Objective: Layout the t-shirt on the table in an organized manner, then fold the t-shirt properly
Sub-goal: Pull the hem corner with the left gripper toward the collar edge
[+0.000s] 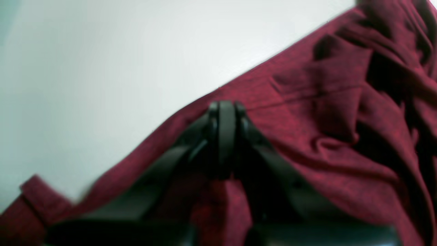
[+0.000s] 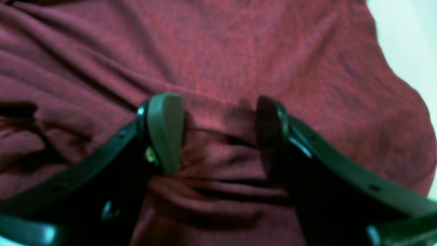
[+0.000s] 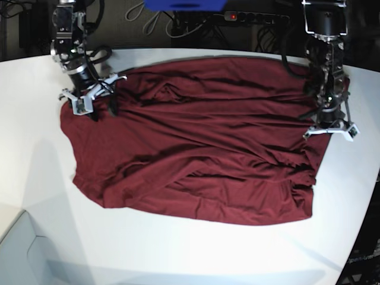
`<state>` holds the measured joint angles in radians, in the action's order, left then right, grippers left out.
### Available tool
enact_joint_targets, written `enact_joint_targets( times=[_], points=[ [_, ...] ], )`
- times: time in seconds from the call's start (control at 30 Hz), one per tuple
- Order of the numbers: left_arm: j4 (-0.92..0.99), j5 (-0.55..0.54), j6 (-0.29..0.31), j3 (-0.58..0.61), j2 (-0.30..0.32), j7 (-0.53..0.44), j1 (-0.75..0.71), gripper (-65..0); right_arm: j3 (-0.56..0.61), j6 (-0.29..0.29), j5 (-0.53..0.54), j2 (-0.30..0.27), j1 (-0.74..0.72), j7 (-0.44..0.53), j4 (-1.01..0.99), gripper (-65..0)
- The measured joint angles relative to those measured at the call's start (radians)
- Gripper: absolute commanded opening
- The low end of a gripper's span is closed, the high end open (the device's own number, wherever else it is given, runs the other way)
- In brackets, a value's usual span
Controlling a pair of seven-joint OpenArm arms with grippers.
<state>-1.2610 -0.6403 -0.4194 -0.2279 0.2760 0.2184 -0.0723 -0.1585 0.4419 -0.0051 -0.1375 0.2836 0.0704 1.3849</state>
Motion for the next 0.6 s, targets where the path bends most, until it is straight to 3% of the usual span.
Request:
enact_joint_targets(
  times=[0.27,0.6],
  points=[
    [-0.071,-0.004,-0.003,-0.068,0.001,0.017,-0.085,-64.9,0.000,0.000,-0.006,0.000,0.055,-0.014,0.053,-30.7],
    [-0.215,-0.010,-0.016,-0.098,-0.007,0.033,-0.076,-64.6,0.000,0.000,-0.005,0.000,0.055,-0.014,0.053,-30.9]
  ],
)
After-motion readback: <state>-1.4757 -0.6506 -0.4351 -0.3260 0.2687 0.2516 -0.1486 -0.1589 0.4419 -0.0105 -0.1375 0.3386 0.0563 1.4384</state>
